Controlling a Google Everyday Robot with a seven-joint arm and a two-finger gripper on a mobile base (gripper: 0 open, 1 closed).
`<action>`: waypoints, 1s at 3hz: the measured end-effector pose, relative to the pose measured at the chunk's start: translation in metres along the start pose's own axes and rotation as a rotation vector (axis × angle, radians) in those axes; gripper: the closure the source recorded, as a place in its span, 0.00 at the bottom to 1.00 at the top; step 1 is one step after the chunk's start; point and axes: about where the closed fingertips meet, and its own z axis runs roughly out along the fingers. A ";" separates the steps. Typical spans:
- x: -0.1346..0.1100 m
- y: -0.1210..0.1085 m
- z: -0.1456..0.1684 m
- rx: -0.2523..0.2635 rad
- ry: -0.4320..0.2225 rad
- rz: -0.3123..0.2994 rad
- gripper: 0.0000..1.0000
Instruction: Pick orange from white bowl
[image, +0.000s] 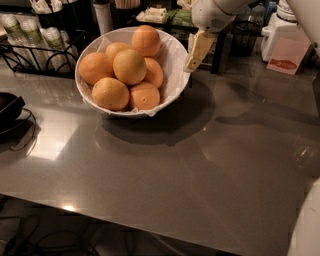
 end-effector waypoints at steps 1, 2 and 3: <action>-0.009 -0.020 0.016 -0.002 -0.039 -0.007 0.00; -0.009 -0.020 0.016 -0.002 -0.039 -0.007 0.00; -0.012 -0.021 0.019 0.018 -0.075 0.019 0.00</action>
Offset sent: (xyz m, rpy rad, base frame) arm 0.0307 0.0220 0.0143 0.0531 -0.0078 0.0419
